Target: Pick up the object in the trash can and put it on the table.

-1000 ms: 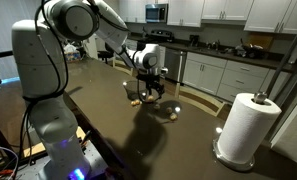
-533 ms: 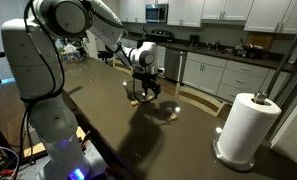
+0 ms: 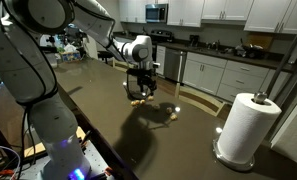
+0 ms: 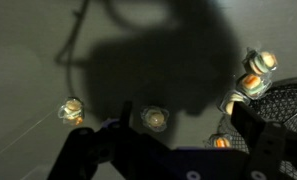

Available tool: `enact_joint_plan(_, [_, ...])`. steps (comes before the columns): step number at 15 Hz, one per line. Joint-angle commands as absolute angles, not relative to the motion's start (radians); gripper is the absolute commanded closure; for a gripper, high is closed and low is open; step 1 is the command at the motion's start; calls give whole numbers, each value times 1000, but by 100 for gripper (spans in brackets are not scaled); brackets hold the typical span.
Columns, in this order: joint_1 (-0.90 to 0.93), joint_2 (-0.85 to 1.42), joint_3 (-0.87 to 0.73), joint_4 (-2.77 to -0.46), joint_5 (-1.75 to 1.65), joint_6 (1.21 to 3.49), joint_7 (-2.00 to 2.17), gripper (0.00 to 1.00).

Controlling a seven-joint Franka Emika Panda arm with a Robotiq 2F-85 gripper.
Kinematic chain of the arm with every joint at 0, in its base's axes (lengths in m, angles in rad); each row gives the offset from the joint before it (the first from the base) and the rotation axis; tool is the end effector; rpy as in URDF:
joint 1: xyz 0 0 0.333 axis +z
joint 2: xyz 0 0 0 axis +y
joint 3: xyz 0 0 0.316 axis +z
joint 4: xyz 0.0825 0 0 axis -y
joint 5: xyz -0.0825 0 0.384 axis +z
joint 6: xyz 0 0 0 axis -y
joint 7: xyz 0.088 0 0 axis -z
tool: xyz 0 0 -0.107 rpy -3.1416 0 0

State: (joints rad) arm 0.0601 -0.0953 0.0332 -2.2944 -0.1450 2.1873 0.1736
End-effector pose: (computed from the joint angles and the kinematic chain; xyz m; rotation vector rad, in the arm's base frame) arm 0.4965 0.0413 0.3887 3.0201 0.0063 0.0064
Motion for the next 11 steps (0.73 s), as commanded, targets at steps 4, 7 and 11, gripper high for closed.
enact_joint_plan(4, [58, -222, 62, -2366, -134, 2164, 174, 0])
enact_joint_plan(7, [52, -200, 68, -2347, -142, 2173, 172, 0])
enact_joint_plan(11, [52, -213, 73, -2351, -142, 2168, 172, 0])
